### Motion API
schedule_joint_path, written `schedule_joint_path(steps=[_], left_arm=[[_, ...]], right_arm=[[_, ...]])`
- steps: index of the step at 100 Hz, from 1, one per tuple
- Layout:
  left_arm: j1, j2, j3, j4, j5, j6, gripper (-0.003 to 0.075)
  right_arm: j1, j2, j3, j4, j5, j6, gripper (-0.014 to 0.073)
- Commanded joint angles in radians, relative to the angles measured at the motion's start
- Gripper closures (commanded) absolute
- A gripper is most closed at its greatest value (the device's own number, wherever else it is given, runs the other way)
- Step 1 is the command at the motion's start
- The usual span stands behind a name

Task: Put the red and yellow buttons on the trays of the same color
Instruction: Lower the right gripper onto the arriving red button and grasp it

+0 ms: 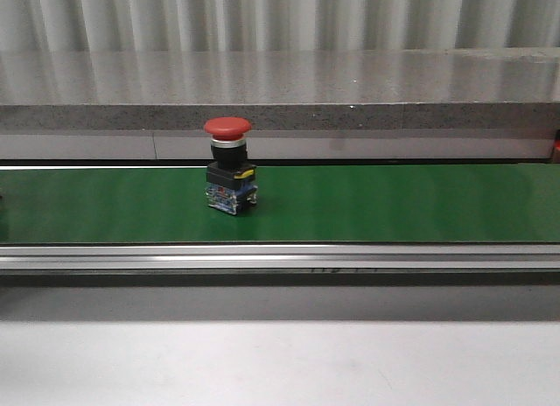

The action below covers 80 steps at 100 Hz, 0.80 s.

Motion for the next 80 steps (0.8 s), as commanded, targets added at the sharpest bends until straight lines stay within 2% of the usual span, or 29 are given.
schedule_joint_path(steps=[1, 41, 70, 80], left_arm=[[-0.018, -0.097, 0.03, -0.014, -0.075, 0.004, 0.074], [-0.018, -0.438, 0.291, -0.014, -0.074, 0.004, 0.074], [-0.018, -0.536, 0.321, -0.014, -0.065, 0.004, 0.074], [-0.018, -0.536, 0.321, -0.012, -0.064, 0.004, 0.074]], right_arm=[[0.002, 0.006, -0.024, -0.001, -0.067, -0.009, 0.066], [0.009, 0.025, -0.03, -0.001, -0.013, -0.008, 0.066], [0.134, 0.213, -0.194, -0.001, 0.08, -0.008, 0.0658], [0.181, 0.322, -0.273, -0.001, 0.114, -0.016, 0.0598]])
